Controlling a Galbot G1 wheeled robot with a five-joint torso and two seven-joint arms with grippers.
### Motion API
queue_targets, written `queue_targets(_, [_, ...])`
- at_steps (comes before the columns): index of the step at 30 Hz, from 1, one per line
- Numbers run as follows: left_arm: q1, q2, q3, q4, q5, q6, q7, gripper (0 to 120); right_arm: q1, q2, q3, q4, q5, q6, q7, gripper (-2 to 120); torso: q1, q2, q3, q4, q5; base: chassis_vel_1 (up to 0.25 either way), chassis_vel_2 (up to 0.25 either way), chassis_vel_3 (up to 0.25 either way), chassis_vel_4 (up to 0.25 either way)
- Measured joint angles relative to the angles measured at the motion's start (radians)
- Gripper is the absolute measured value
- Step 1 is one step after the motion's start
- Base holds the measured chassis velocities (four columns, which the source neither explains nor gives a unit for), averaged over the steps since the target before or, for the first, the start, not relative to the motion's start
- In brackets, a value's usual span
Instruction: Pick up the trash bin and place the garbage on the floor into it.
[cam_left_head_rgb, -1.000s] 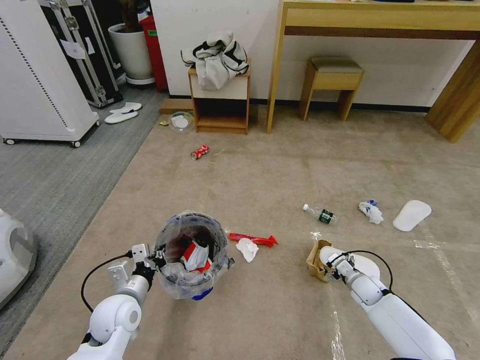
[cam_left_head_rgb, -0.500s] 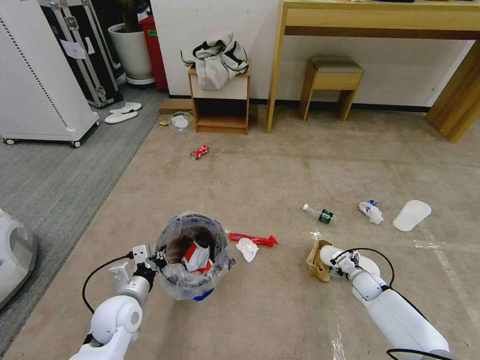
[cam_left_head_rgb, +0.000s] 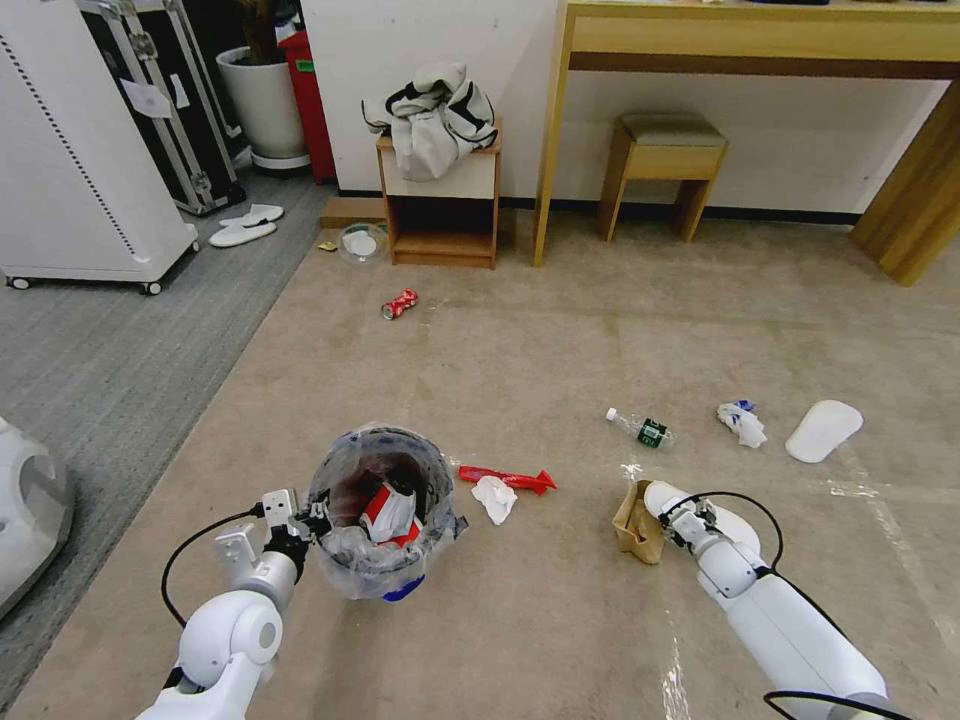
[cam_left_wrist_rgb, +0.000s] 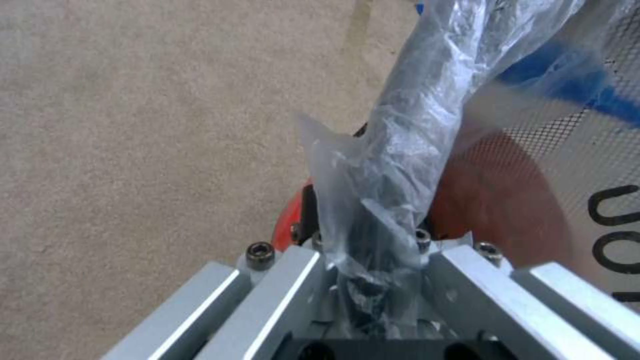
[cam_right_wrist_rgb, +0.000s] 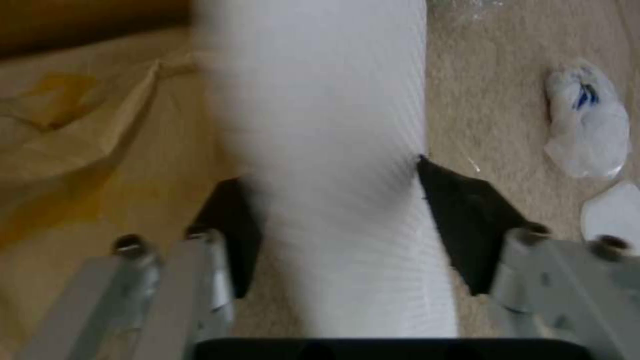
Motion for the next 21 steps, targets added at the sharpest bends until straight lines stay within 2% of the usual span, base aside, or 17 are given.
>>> queue_targets(3, [0.0,0.0,0.0,0.001,0.0,0.0,0.0,1,0.001,0.003,0.0,-0.002,0.0,0.001,0.002,50,0.0,0.0,0.0,-0.0001,0.0,0.0,0.0,0.0,0.0])
queue_targets(4, [0.0,0.001,0.0,0.001,-0.001,0.0,0.001,1,0.002,0.005,0.0,-0.004,0.001,0.001,0.005,41,0.0,0.0,0.0,0.0,0.0001,0.0,0.0,0.0,0.0])
queue_targets(5, [0.0,0.001,0.0,0.001,-0.001,0.0,0.001,1,0.002,0.005,0.0,-0.004,0.001,0.001,0.005,41,0.0,0.0,0.0,0.0,0.0001,0.0,0.0,0.0,0.0])
queue_targets(6, [-0.001,0.003,0.0,0.003,-0.002,0.0,0.003,1,0.004,0.008,-0.001,-0.006,0.001,0.001,0.007,33,0.0,0.0,0.0,0.0,0.0,0.0,0.0,0.0,0.0])
queue_targets(7, [-0.001,0.003,0.0,0.003,-0.002,0.0,0.003,1,0.004,0.008,-0.001,-0.006,0.001,0.001,0.007,33,0.0,0.0,0.0,0.0,0.0,0.0,0.0,0.0,0.0])
queue_targets(9, [-0.002,0.005,0.002,0.003,-0.003,0.0,0.004,1,0.0,0.006,-0.001,-0.002,0.006,0.0,0.014,21,0.0,0.0,0.0,0.0001,0.0001,0.0,0.0,0.0,0.0])
queue_targets(12, [-0.004,0.005,0.004,0.004,-0.004,0.0,0.005,1,-0.005,0.001,-0.001,0.009,0.01,-0.003,0.017,16,0.0,0.0,0.0,0.0,0.0001,0.0,0.0,0.0,0.0])
queue_targets(14, [-0.009,0.008,0.012,0.007,-0.004,0.0,0.007,1,-0.025,-0.016,0.005,0.039,0.02,-0.012,0.025,2,0.0,0.0,0.0,0.0,0.0002,0.0,0.0,0.0,0.0])
queue_targets(21, [-0.023,0.013,0.024,0.014,-0.004,0.001,0.008,1,-0.07,-0.043,0.026,0.101,0.04,-0.033,0.04,0,0.0,0.0,0.0,-0.0001,0.0001,0.0,0.0,0.0,0.0])
